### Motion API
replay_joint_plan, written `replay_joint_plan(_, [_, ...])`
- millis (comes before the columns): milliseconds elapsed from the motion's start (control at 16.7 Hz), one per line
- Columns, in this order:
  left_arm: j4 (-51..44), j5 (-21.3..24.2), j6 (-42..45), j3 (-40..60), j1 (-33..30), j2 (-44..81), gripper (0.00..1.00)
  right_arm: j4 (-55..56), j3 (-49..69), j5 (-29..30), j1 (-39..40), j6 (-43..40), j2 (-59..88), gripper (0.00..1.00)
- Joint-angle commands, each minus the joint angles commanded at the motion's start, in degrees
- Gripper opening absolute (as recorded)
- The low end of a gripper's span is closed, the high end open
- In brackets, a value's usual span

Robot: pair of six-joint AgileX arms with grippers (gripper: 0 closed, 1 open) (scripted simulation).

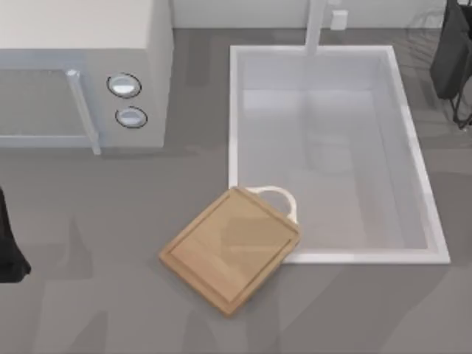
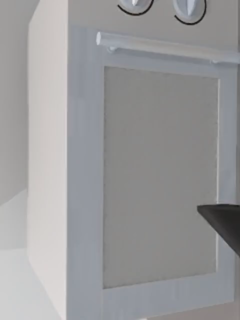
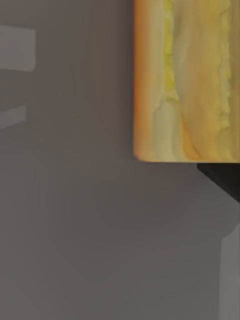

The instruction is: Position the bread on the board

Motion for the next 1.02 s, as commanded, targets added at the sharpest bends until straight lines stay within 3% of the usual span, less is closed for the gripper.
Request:
replay_joint_plan(420, [0.0, 0.0, 0.0, 0.0, 0.0, 0.0, 1.00, -1.7, 0.9, -0.1, 0.1, 0.3, -1.1, 0.00])
replay_joint_plan(1020, [0.0, 0.0, 0.0, 0.0, 0.0, 0.0, 1.00, -22.0, 14.1, -0.2, 0.0, 0.1, -8.1, 0.00])
